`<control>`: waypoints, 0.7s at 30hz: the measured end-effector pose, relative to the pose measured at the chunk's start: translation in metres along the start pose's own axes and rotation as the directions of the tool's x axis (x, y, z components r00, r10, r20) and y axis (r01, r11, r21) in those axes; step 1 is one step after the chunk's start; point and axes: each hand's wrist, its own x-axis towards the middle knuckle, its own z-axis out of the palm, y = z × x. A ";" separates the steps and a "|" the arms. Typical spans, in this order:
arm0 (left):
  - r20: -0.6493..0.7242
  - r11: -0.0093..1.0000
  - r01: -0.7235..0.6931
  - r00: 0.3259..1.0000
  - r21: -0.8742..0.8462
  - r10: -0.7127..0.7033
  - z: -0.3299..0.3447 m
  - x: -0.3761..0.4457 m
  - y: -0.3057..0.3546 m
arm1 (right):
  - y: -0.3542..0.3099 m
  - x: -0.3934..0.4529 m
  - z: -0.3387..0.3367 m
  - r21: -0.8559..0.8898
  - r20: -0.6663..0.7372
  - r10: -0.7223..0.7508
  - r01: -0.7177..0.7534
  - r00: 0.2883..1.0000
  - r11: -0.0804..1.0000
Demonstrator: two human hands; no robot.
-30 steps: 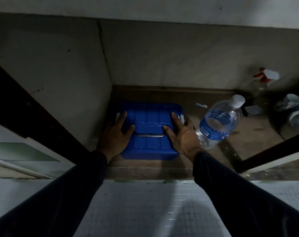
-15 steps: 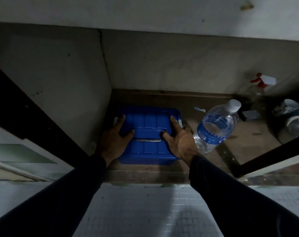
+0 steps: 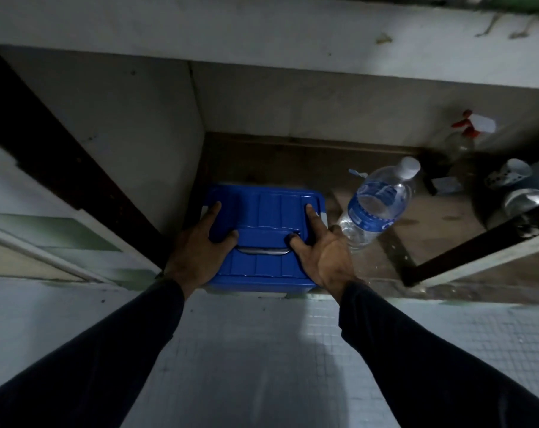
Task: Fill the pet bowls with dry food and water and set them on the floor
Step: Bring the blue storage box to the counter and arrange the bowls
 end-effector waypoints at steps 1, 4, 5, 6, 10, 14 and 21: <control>-0.012 1.000 0.008 1.000 0.007 -0.008 -0.002 -0.012 0.001 | 0.002 -0.008 0.001 0.006 0.012 0.009 -0.009 1.000 1.000; -0.060 0.999 0.012 0.998 0.032 -0.010 -0.007 -0.047 0.004 | 0.008 -0.033 0.001 0.060 0.053 0.038 -0.041 0.998 0.997; -0.065 1.000 0.015 0.998 0.017 -0.014 -0.009 -0.059 0.005 | 0.007 -0.045 -0.003 0.069 0.068 0.056 -0.061 0.996 0.996; -0.062 1.000 0.016 0.998 -0.004 -0.017 -0.012 -0.072 0.007 | 0.007 -0.057 -0.007 0.074 0.072 0.064 -0.069 0.995 0.995; -0.051 0.999 0.009 0.999 -0.031 -0.011 -0.032 -0.127 0.023 | -0.005 -0.110 -0.035 0.046 0.074 0.077 -0.081 0.994 0.996; -0.012 0.998 0.037 0.999 -0.047 -0.037 -0.063 -0.180 0.043 | -0.026 -0.164 -0.066 0.022 0.105 0.110 -0.113 0.988 0.993; 0.020 0.994 0.084 0.996 -0.067 -0.083 -0.126 -0.264 0.087 | -0.067 -0.248 -0.131 -0.021 0.167 0.157 -0.155 0.973 0.988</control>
